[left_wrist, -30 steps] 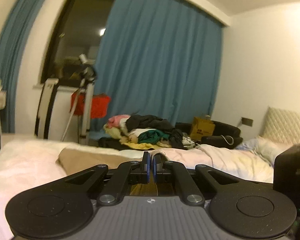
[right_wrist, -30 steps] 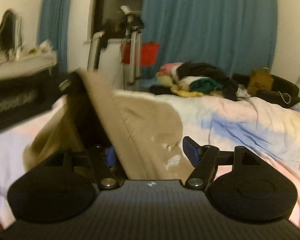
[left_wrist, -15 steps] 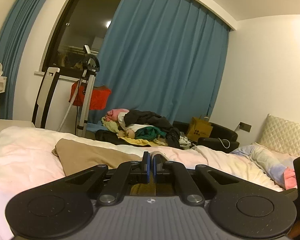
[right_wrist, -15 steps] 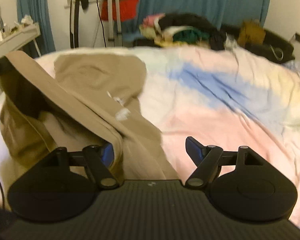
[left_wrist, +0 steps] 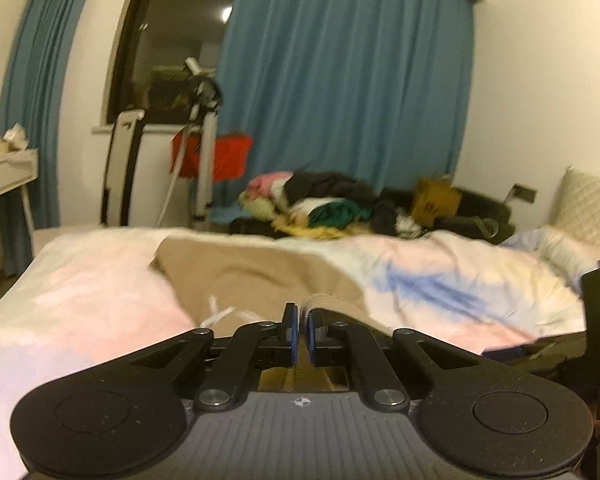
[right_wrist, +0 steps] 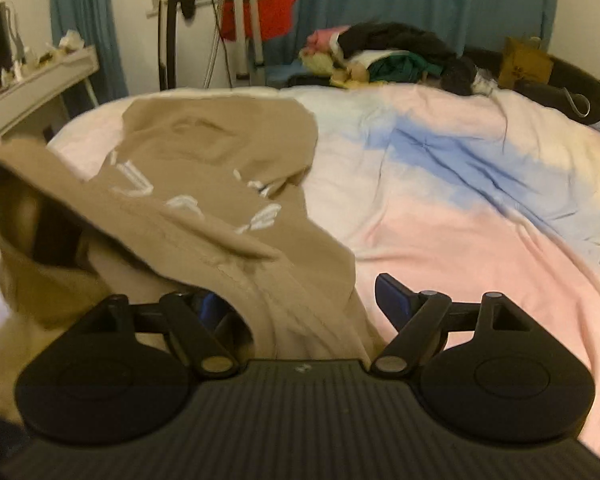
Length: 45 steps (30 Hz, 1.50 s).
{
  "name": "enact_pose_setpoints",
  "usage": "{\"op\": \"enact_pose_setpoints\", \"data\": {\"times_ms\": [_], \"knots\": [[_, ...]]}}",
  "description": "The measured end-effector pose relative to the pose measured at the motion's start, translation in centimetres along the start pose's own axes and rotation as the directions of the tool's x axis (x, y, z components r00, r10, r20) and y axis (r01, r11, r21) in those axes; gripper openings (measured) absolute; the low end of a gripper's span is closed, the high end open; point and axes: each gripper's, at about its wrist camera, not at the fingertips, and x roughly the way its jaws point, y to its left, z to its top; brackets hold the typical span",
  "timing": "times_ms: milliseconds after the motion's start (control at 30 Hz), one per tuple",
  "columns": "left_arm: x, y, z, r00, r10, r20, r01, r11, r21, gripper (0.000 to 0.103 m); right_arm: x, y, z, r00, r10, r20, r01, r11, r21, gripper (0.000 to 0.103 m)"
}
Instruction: Fold clothes
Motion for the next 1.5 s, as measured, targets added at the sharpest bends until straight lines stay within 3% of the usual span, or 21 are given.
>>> {"op": "enact_pose_setpoints", "data": {"times_ms": [133,300,400,500,600,733,800,867,933,1000,1100,1167,1233,1333,1367,1433,1500], "knots": [[1.9,-0.4,-0.8,0.997,0.023,-0.075,-0.021,0.999,0.029,0.023,-0.8,-2.5,0.1,0.994,-0.011,0.109,-0.004,0.99,0.141,0.079],[4.0,-3.0,-2.2,0.991,0.052,-0.127,-0.03,0.985,0.168,0.04,-1.8,-5.0,0.8,0.983,0.0,0.182,-0.048,0.964,0.26,0.079],[4.7,-4.5,-3.4,0.985,0.065,-0.163,-0.022,0.967,0.252,0.041,-1.5,-5.8,0.9,0.98,0.012,0.196,-0.07,0.954,0.291,0.079],[4.8,-6.0,-4.3,0.985,0.052,-0.164,0.006,0.942,0.334,0.05,-1.1,-6.4,0.9,0.98,0.032,0.196,-0.095,0.941,0.323,0.079],[5.0,-7.2,-5.3,0.982,0.071,-0.174,0.006,0.914,0.405,0.053,-1.2,-6.9,1.1,0.976,0.042,0.212,-0.115,0.932,0.344,0.079],[5.8,-8.1,-6.8,0.96,0.198,-0.196,-0.08,0.869,0.488,0.058,-1.8,-7.4,1.2,0.97,0.024,0.24,-0.11,0.929,0.353,0.079],[5.6,-7.3,-6.4,0.949,0.27,-0.163,-0.169,0.872,0.459,0.061,-1.9,-7.6,1.2,0.969,0.012,0.245,-0.101,0.931,0.352,0.079],[5.3,-6.4,-5.8,0.93,0.343,-0.13,-0.262,0.869,0.419,0.071,-1.9,-7.6,1.1,0.969,0.003,0.247,-0.091,0.934,0.346,0.079],[5.1,-5.5,-5.6,0.904,0.395,-0.167,-0.31,0.871,0.382,0.082,-1.9,-7.6,1.0,0.968,-0.021,0.252,-0.065,0.943,0.327,0.079],[5.0,-4.5,-5.4,0.873,0.441,-0.211,-0.355,0.868,0.347,0.084,-2.8,-7.9,0.8,0.95,-0.048,0.31,-0.065,0.937,0.344,0.08],[4.2,-4.6,-5.1,0.879,0.437,-0.192,-0.361,0.872,0.331,0.086,-4.5,-7.6,1.0,0.905,-0.088,0.417,-0.056,0.946,0.32,0.079],[3.8,-4.8,-5.0,0.872,0.461,-0.166,-0.391,0.858,0.333,0.087,-4.6,-7.2,1.1,0.9,-0.118,0.419,-0.012,0.955,0.295,0.079],[3.4,-4.3,-4.6,0.866,0.477,-0.147,-0.422,0.857,0.296,0.088,-3.8,-7.2,1.0,0.918,-0.133,0.374,0.029,0.962,0.271,0.079],[2.4,-2.5,-2.9,0.857,0.504,-0.108,-0.486,0.86,0.157,0.089,-1.5,-7.6,0.9,0.969,-0.107,0.22,0.051,0.968,0.246,0.079],[1.5,-2.4,-1.5,0.861,0.504,-0.071,-0.494,0.861,0.124,0.09,-1.0,-7.6,0.7,0.978,-0.097,0.187,0.05,0.97,0.24,0.079],[-0.6,-2.3,1.6,0.865,0.501,0.012,-0.501,0.863,0.061,0.093,-1.0,-7.3,0.7,0.98,-0.091,0.174,0.049,0.972,0.232,0.08],[-2.7,-2.3,4.7,0.861,0.5,0.094,-0.502,0.865,-0.002,0.093,-2.9,-6.7,2.3,0.964,-0.106,0.246,0.051,0.974,0.221,0.081]]}}
